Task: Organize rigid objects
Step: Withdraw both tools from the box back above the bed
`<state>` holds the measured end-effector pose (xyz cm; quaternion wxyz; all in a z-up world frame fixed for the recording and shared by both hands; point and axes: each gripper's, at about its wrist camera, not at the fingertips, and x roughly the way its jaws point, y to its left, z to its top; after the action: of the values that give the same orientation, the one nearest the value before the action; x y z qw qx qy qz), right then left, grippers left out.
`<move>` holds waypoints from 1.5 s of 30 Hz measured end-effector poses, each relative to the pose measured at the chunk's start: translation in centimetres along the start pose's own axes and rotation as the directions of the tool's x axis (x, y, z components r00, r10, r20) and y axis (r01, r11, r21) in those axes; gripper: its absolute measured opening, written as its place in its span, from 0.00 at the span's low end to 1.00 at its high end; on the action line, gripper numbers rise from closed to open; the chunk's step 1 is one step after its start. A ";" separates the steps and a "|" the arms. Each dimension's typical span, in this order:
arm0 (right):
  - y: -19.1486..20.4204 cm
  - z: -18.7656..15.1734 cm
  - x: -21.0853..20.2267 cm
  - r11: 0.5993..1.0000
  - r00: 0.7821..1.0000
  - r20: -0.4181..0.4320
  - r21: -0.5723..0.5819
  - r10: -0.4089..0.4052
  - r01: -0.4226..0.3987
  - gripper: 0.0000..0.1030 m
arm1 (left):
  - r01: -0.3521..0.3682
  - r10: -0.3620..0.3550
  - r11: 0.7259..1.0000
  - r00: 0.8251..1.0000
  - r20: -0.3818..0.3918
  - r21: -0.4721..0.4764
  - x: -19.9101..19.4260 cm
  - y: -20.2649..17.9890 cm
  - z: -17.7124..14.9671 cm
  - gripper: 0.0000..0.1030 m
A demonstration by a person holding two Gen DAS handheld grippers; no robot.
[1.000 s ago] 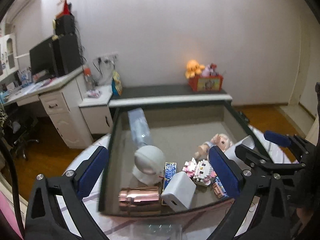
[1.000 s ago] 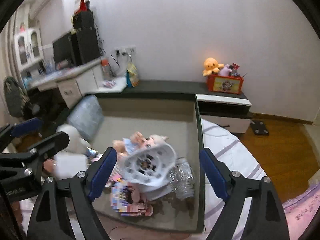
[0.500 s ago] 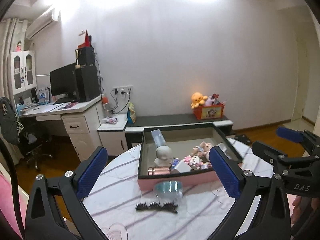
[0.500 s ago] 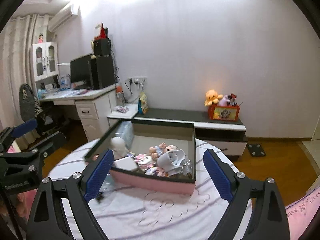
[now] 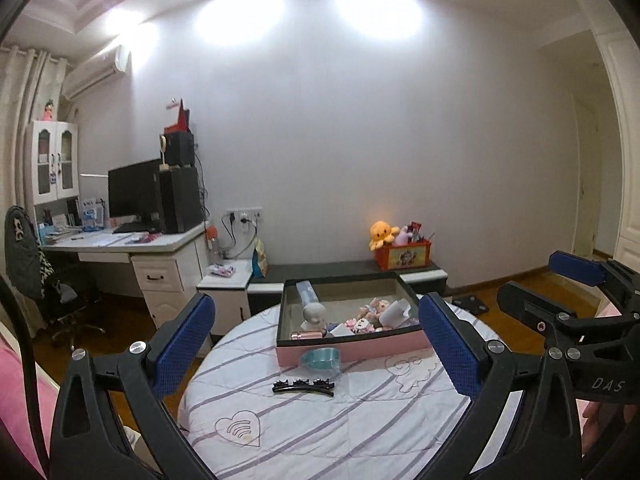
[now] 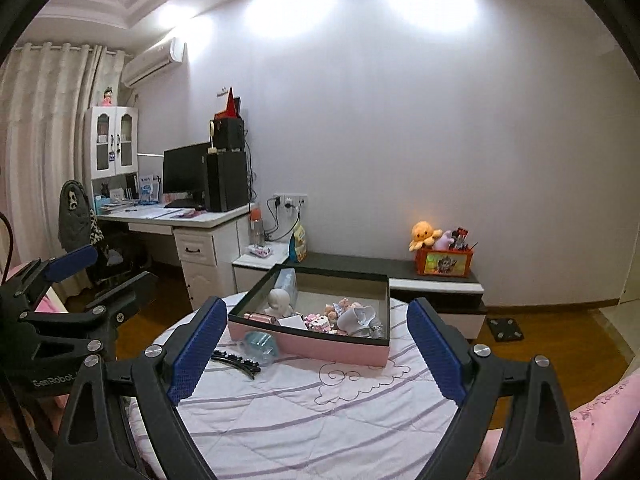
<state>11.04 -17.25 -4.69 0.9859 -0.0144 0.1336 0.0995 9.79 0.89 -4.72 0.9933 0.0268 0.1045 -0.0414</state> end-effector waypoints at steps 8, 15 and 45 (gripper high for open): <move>0.5 0.3 -3.5 1.000 0.998 0.059 -0.008 0.000 0.001 0.90 | -0.029 0.029 1.000 0.998 0.061 0.001 -3.3 -0.1 0.8 1.00; 0.8 0.4 -4.4 1.000 0.997 0.081 -0.001 0.000 0.000 0.90 | -0.043 0.042 0.999 0.996 0.074 0.005 -3.6 -0.1 0.9 1.00; 1.1 -0.8 -2.2 1.000 1.000 0.021 -0.008 -0.013 0.013 0.90 | 0.016 -0.017 0.999 0.998 -0.053 -0.032 0.5 1.1 -2.6 1.00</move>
<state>8.55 -16.65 -4.90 0.9878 -0.0183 0.1228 0.0939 9.89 2.10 -7.28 0.9901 0.0114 0.1319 -0.0472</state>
